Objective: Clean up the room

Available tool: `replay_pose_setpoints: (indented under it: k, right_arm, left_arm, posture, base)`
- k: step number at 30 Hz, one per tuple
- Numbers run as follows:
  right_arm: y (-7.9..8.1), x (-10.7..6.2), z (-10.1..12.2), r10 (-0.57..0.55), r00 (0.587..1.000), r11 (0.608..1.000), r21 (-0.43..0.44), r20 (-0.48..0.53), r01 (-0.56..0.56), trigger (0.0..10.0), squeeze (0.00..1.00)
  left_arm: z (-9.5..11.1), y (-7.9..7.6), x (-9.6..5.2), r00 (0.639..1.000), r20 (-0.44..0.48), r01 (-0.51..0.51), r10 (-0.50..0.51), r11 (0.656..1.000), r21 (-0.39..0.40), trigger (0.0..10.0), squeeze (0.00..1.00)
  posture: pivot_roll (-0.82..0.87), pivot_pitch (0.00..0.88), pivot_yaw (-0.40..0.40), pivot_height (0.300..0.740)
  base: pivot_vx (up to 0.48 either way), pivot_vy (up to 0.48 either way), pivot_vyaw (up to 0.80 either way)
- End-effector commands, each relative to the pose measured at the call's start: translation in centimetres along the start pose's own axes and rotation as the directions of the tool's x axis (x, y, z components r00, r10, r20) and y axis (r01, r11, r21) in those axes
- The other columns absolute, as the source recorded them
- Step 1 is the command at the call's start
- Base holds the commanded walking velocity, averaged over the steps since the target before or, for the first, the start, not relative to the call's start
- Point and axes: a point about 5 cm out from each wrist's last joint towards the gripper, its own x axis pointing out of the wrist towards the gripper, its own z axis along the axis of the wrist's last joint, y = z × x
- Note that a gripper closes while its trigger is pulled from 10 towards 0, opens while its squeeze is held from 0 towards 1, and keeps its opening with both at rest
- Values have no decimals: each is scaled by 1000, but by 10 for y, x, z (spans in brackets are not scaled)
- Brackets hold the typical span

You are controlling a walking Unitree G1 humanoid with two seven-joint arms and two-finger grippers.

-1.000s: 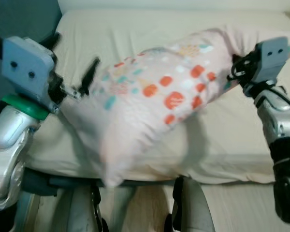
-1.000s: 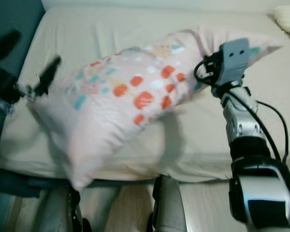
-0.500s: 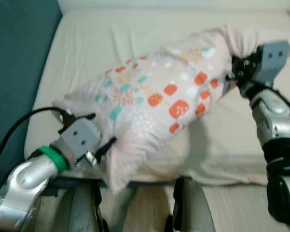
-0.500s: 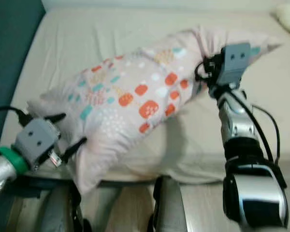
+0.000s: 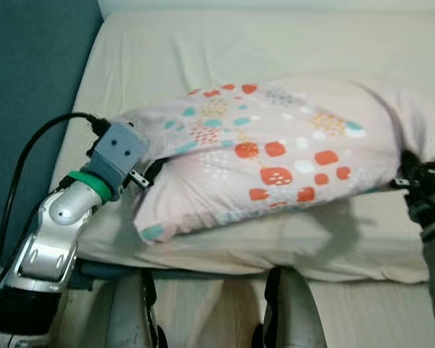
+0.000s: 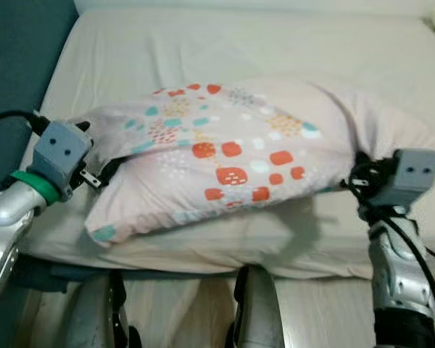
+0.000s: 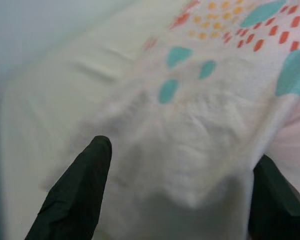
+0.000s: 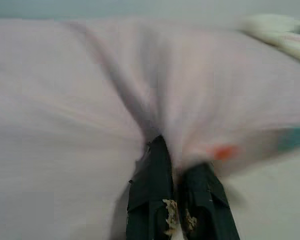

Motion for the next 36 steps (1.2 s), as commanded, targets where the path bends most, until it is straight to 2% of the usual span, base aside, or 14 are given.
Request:
replay_pose_setpoints:
  k: [1, 3, 4, 6, 8, 11, 17, 18, 19, 25, 26, 28, 31, 36]
  right_arm:
    - [-32, -10, -9, -159, 987, 987, -34, -40, 157, 0, 0]
    - [-32, -10, -9, -159, 987, 987, -34, -40, 157, 0, 0]
    - [-34, -11, -13, -178, 982, 984, -38, -56, 176, 0, 0]
    - [-31, -13, -20, -178, 979, 984, -46, -95, 174, 0, 0]
    - [-24, -13, -23, -159, 980, 987, -48, -119, 155, 0, 0]
    - [-20, -10, -21, -149, 982, 989, -36, -119, 146, 0, 0]
    - [-11, 2, -15, -121, 988, 993, -13, -97, 120, 0, 0]
    - [-8, 3, -14, -114, 989, 993, -10, -92, 114, 0, 0]
    - [-3, 2, -14, -89, 992, 996, 4, -88, 89, 0, 0]
    - [6, 0, -15, -38, 996, 999, 35, -76, 41, 0, 0]
    - [20, -5, -14, 48, 997, 995, 95, -59, -43, 10000, 0]
    - [49, -19, -13, 204, 979, 952, 239, -26, -192, 10000, 0]
    - [74, -31, -14, 290, 957, 908, 322, -17, -269, 10000, 0]
    - [103, -39, -19, 350, 936, 875, 367, -28, -316, 10000, 0]
  left_arm:
    - [-4, -9, -16, 984, -42, 169, -171, 985, -41, 10000, 0]
    - [-4, -9, -16, 984, -42, 169, -171, 985, -41, 10000, 0]
    - [-2, -16, -25, 961, -50, 270, -272, 962, -44, 10000, 0]
    - [-5, -31, -46, 896, -74, 418, -438, 888, -193, 10000, 0]
    - [-19, -43, -59, 850, -143, 466, -508, 850, -246, 10000, 0]
    - [-26, -52, -60, 847, -158, 459, -508, 848, -266, 10000, 0]
    - [-40, -60, -24, 931, -183, 277, -316, 938, -209, 10000, 0]
    - [-40, -58, -15, 947, -187, 227, -262, 956, -187, 7843, 0]
    - [-40, -58, -6, 958, -187, 190, -218, 969, -156, 0, 0]
    - [-38, -56, 4, 965, -196, 150, -173, 981, -126, 0, 0]
    - [-35, -51, 8, 970, -198, 121, -140, 987, -107, 0, 0]
    - [-29, -38, 12, 977, -199, 65, -80, 994, -83, 0, 0]
    - [-28, -27, 11, 978, -202, 39, -48, 998, -50, 0, 0]
    - [-31, -21, 4, 979, -203, 21, -25, 1000, -22, 0, 0]
  posture:
    - [3, 224, 41, 536]
    - [3, 224, 41, 536]
    - [3, 224, 41, 536]
    - [20, 224, 39, 536]
    - [20, 224, 39, 536]
    - [27, 224, 33, 536]
    - [22, 215, 27, 536]
    - [20, 211, 27, 536]
    - [20, 211, 27, 536]
    - [15, 210, 32, 536]
    - [9, 209, 40, 536]
    - [9, 209, 40, 536]
    - [11, 210, 47, 536]
    - [19, 212, 46, 536]
  base:
    - [0, 0, 0]
    - [0, 0, 0]
    - [0, 0, 0]
    - [0, 0, 0]
    - [0, 0, 0]
    - [0, 0, 0]
    - [0, 0, 0]
    - [0, 0, 0]
    - [0, 0, 0]
    - [0, 0, 0]
    - [0, 0, 0]
    - [0, 0, 0]
    - [0, 0, 0]
    - [0, 0, 0]
